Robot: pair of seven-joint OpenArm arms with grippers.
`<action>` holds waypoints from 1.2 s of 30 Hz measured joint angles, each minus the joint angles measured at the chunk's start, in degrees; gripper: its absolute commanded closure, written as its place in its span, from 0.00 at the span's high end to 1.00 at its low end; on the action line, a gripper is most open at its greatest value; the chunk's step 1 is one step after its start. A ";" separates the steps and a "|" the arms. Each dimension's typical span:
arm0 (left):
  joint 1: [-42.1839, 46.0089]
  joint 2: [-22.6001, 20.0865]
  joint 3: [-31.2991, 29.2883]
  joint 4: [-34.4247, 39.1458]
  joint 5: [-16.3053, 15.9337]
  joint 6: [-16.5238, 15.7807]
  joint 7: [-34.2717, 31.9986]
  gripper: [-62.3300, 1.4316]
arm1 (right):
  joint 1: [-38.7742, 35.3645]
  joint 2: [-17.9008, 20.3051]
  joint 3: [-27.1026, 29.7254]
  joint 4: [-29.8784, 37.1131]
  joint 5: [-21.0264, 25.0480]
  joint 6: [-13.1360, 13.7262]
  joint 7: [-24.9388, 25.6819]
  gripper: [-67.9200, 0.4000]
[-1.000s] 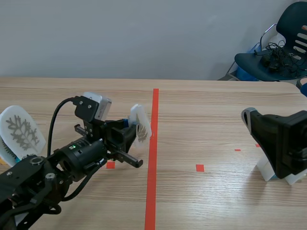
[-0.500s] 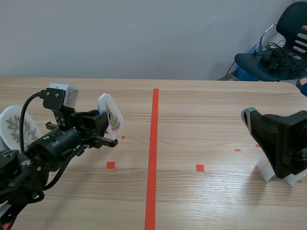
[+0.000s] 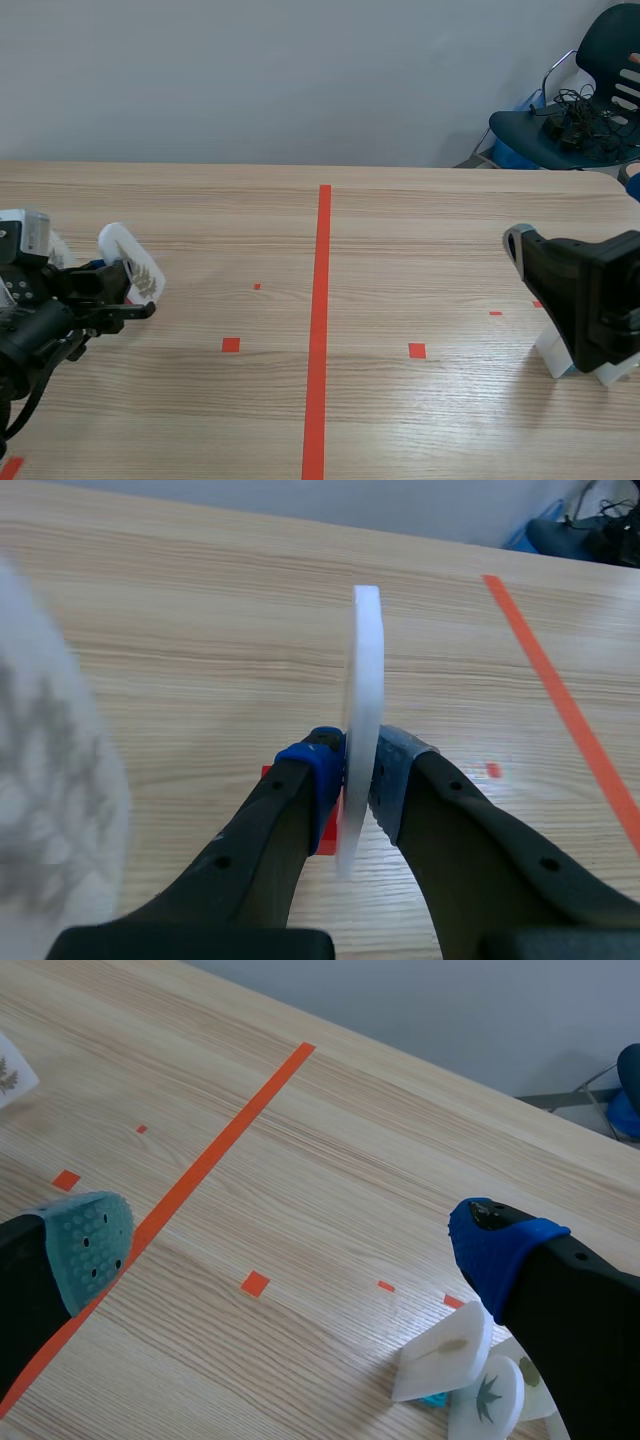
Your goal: Do the leaf sorting experiment
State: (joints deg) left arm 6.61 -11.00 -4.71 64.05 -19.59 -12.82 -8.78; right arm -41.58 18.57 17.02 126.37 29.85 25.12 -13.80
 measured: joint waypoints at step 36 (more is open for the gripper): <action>6.91 -9.97 -4.70 22.18 -4.85 -1.95 8.79 0.49 | 0.00 0.00 0.00 0.00 0.02 0.00 0.00 1.00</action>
State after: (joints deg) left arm 13.52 -20.97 -9.41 86.24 -24.45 -14.76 0.01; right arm -41.58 18.57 17.02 126.37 29.87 25.12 -13.80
